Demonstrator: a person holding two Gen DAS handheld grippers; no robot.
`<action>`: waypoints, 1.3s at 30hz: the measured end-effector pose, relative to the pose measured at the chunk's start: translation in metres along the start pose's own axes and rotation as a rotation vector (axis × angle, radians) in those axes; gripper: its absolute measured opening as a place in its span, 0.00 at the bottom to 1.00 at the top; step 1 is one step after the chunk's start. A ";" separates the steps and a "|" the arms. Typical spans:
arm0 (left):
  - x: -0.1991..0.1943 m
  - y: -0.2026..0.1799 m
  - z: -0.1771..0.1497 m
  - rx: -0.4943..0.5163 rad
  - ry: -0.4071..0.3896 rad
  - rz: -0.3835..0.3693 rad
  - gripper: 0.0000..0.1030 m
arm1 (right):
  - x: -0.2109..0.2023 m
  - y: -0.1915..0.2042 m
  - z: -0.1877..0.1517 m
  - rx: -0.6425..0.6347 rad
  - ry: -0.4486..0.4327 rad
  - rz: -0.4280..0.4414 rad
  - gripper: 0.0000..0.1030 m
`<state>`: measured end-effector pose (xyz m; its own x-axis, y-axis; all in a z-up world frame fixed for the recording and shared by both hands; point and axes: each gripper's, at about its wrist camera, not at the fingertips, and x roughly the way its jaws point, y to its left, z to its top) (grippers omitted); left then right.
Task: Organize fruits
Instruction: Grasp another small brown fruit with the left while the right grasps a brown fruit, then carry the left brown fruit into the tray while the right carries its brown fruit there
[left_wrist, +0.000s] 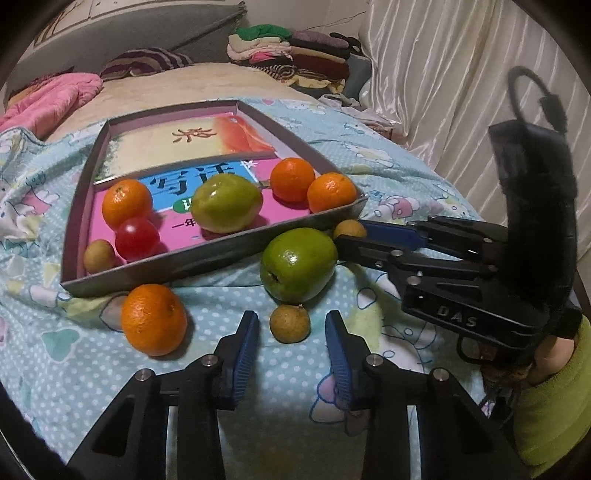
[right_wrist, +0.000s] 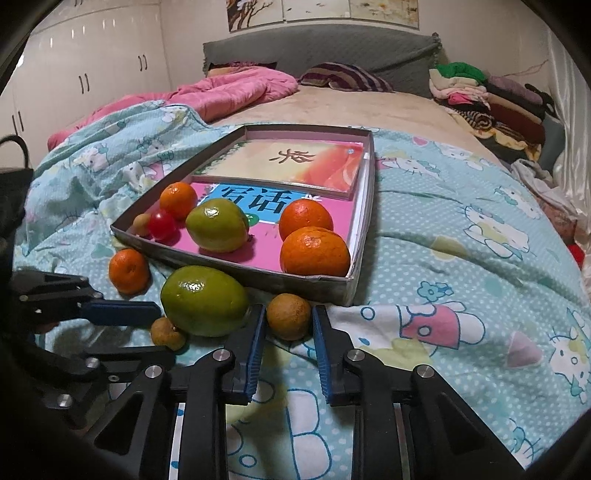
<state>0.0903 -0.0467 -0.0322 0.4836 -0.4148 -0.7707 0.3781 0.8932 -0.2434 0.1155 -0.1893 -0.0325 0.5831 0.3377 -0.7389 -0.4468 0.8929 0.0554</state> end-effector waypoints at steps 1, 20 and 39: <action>0.001 0.000 0.000 0.003 -0.001 0.005 0.33 | 0.000 -0.001 0.000 0.004 -0.002 0.003 0.25; -0.020 0.003 0.009 -0.012 -0.023 -0.020 0.23 | -0.029 0.003 0.004 0.012 -0.070 0.044 0.25; -0.075 0.073 0.037 -0.165 -0.183 0.107 0.23 | -0.058 0.016 0.027 -0.007 -0.167 0.067 0.25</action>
<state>0.1111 0.0429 0.0294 0.6543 -0.3277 -0.6816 0.1909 0.9436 -0.2705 0.0931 -0.1859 0.0294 0.6563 0.4413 -0.6120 -0.4926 0.8650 0.0955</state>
